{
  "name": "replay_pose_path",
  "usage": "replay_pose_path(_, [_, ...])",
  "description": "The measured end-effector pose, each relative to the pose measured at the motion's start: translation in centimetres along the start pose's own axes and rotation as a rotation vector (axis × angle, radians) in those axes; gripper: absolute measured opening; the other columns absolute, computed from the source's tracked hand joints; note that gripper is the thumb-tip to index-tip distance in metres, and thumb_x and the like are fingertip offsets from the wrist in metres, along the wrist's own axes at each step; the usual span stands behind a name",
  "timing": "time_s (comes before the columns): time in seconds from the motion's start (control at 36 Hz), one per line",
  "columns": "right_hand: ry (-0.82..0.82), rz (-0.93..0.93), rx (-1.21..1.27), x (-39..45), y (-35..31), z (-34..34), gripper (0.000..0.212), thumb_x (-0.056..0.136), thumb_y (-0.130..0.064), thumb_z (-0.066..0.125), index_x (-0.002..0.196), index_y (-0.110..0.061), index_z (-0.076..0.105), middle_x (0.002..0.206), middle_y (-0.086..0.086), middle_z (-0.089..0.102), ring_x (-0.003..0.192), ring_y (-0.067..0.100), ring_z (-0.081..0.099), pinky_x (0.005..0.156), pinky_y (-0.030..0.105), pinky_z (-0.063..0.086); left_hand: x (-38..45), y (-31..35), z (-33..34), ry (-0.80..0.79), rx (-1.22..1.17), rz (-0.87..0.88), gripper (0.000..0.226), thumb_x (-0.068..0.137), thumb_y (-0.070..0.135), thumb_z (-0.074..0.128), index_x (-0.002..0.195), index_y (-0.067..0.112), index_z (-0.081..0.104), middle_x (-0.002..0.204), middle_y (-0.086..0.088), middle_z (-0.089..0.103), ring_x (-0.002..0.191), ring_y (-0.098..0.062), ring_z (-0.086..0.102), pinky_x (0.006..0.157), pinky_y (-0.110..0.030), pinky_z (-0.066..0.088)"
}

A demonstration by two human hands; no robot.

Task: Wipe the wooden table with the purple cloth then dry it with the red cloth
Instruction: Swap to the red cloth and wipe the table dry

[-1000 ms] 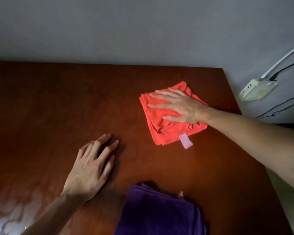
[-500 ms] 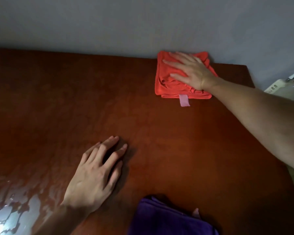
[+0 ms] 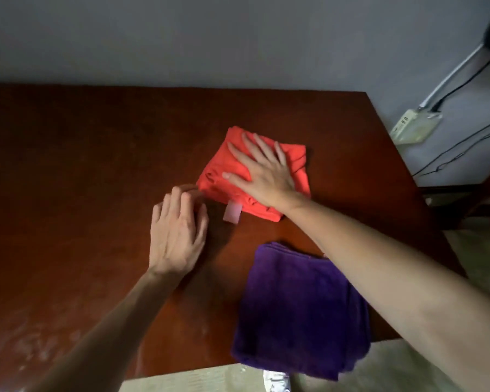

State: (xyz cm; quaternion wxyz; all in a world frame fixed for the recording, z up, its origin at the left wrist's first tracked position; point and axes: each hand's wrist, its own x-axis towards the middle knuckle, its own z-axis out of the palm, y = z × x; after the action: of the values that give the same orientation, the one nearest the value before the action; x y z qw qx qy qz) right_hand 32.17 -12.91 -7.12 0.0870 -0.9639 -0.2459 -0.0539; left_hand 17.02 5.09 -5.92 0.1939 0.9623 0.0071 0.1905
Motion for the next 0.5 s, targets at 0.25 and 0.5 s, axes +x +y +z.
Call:
replay_pose_path(0.25, [-0.05,-0.289,-0.003,-3.3,-2.3,0.3,0.075,0.094,-0.076,0.029,0.16,-0.04,0.029,0.171,-0.004,0.02,0.159,0.019,0.012,0.127,0.054,0.01,-1.9,-10.3,-5.1,-0.255,0.133,0.023,0.046,0.099,0.041,0.035,0.133,0.015,0.053,0.128,-0.009,0.053,0.108,-0.031,0.053,0.092,-0.046,0.037])
replay_pose_path(0.5, [-0.209,-0.699,-0.012,4.4,0.7,-0.4,0.058,0.105,-0.055,0.04,0.16,-0.041,0.029,0.173,-0.005,0.014,0.16,0.02,0.008,0.127,0.053,0.01,-1.4,-12.4,-4.9,-0.365,0.085,0.041,0.053,0.102,0.045,0.033,0.147,0.02,0.046,0.147,-0.002,0.046,0.132,-0.022,0.046,0.11,-0.039,0.026])
